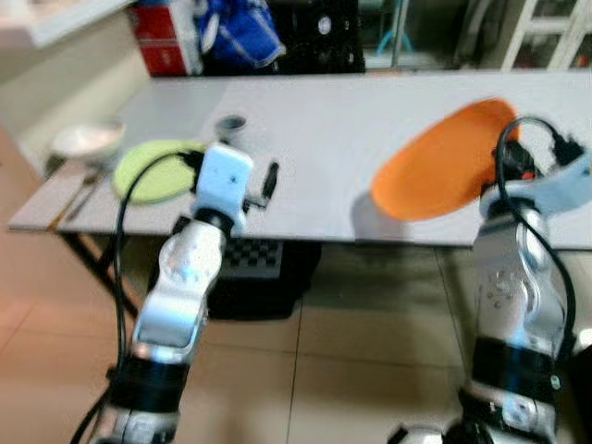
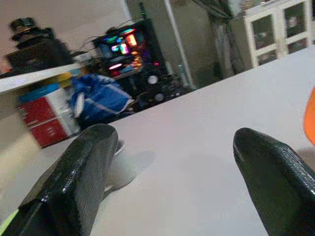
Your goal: Setting the table
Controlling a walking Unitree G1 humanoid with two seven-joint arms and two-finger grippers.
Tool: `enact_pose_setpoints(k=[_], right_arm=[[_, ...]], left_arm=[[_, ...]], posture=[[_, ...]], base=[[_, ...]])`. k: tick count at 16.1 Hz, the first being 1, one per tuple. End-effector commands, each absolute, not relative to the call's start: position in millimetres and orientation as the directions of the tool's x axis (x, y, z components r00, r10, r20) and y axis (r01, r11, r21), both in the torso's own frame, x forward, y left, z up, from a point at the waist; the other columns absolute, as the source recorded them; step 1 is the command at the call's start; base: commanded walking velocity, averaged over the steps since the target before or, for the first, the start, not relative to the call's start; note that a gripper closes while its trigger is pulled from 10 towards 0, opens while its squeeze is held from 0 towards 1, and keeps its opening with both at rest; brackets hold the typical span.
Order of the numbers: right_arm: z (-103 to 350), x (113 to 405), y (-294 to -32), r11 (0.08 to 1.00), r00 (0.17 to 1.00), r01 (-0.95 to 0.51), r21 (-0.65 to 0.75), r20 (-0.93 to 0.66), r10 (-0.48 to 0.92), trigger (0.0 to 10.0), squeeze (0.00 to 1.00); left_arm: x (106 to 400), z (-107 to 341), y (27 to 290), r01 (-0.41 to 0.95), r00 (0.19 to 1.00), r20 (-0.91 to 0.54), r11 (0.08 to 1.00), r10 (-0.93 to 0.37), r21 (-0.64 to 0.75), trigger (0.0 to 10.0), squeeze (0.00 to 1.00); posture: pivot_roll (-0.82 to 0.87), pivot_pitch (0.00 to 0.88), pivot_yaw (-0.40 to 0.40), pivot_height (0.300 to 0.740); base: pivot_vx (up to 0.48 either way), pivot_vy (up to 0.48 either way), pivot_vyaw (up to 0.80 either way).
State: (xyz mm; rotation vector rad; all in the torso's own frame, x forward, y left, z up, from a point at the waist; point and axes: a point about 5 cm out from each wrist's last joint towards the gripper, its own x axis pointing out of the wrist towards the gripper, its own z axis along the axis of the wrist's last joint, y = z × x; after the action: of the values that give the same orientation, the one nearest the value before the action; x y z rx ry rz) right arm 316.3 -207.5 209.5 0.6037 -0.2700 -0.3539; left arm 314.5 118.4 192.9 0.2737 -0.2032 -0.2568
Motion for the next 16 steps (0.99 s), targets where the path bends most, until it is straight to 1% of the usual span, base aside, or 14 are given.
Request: enact_pose_setpoints(k=[1,5,6,8,10,13,16], right_arm=[[218.5,315.4,-211.4,0.761,0.894,0.230,0.606,0.178,-0.411,10.0,0.00],[208.9,316.9,-205.8,0.757,0.919,0.214,0.617,0.135,-0.371,10.0,0.00],[203.0,317.4,-204.1,0.752,0.931,0.213,0.624,0.103,-0.349,10.0,0.00],[196.9,317.2,-202.8,0.741,0.942,0.205,0.639,0.076,-0.327,10.0,0.00],[187.0,317.4,-203.8,0.726,0.949,0.214,0.654,0.037,-0.313,10.0,0.00],[175.2,319.1,-203.4,0.706,0.956,0.215,0.675,0.002,-0.293,10.0,0.00],[155.7,323.8,-205.8,0.682,0.955,0.256,0.685,-0.068,-0.290,10.0,0.00]], left_arm=[[313.0,194.9,113.6,0.247,0.937,0.166,0.921,-0.306,0.302,10.0,0.00],[313.2,191.7,115.2,0.244,0.943,0.143,0.919,-0.299,0.311,10.0,0.00],[314.8,185.7,118.5,0.234,0.958,0.090,0.922,-0.274,0.308,10.0,0.00],[314.6,181.0,120.8,0.249,0.959,0.055,0.916,-0.279,0.314,10.0,0.00],[309.4,176.8,121.2,0.314,0.939,0.027,0.886,-0.343,0.342,10.0,0.00],[303.9,166.8,120.1,0.389,0.918,-0.045,0.871,-0.394,0.301,10.0,0.00],[293.7,158.8,114.1,0.510,0.860,-0.105,0.827,-0.500,0.238,10.0,0.00]], posture=[[-0.06,0.000,0.062,0.740],[-0.06,0.000,0.064,0.740],[-0.05,0.000,0.064,0.740],[-0.05,0.000,0.065,0.740],[-0.05,0.000,0.067,0.740],[-0.04,0.000,0.071,0.740],[-0.04,0.000,0.080,0.740]], base=[[0.450,0.000,0.00],[0.425,0.000,0.00],[0.000,0.000,0.00],[0.000,0.000,0.00],[0.000,0.000,0.00],[0.000,0.000,0.00],[0.000,0.000,0.00]])
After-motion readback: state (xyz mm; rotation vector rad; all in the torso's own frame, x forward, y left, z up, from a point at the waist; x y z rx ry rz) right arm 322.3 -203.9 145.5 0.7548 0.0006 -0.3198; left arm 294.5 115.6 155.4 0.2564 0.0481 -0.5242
